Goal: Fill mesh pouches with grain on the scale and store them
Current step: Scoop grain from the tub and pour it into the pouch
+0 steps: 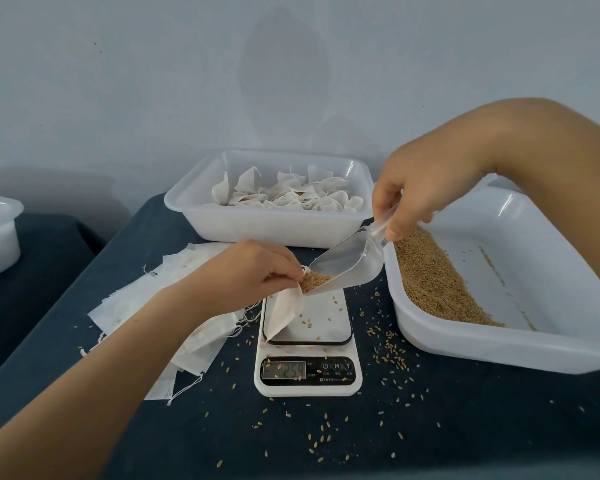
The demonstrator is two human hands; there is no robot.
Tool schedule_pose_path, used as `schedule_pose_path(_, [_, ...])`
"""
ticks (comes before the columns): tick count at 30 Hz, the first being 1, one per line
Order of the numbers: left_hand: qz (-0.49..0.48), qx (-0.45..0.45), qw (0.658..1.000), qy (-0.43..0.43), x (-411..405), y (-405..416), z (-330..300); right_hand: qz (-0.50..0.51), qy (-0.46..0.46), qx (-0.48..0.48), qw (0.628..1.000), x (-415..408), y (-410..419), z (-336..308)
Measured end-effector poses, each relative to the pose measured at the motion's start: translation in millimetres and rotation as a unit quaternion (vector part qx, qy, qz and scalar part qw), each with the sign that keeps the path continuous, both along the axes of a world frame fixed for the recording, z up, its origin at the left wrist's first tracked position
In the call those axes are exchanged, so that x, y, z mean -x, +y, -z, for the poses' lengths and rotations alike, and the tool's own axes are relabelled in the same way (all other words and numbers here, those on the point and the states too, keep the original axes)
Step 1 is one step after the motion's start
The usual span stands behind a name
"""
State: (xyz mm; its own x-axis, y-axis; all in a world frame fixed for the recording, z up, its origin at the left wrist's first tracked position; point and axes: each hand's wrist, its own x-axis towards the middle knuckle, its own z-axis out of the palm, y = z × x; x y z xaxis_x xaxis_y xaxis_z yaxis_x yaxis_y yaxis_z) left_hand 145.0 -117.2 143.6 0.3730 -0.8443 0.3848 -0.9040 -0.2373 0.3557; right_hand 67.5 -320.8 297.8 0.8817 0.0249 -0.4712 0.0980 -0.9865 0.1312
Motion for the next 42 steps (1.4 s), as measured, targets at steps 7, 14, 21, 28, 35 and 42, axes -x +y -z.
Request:
schedule_pose_path(7, [-0.009, -0.001, 1.0, -0.004, 1, 0, 0, -0.004, -0.007, 0.008, 1.0, 0, 2, -2])
schedule_pose_path(14, [-0.016, 0.0, 1.0, -0.001, 1, -1, 0, -0.018, -0.028, 0.035, 0.999, 3, 7, -4])
schedule_pose_path(21, [-0.024, 0.003, 1.0, 0.002, 3, 0, 1, -0.035, -0.031, 0.049, 0.998, 2, 8, -4])
schedule_pose_path(28, [-0.035, -0.004, 0.999, 0.002, 3, 0, 2, -0.055, -0.038, 0.061, 0.996, 0, 7, 2])
schedule_pose_path(35, [-0.052, 0.006, 0.999, 0.006, 2, 3, 3, -0.029, -0.051, -0.004, 0.998, 9, -14, 11])
schedule_pose_path(42, [-0.087, 0.016, 0.996, 0.007, 1, 6, 3, 0.048, -0.096, -0.197, 0.975, 35, -62, 38])
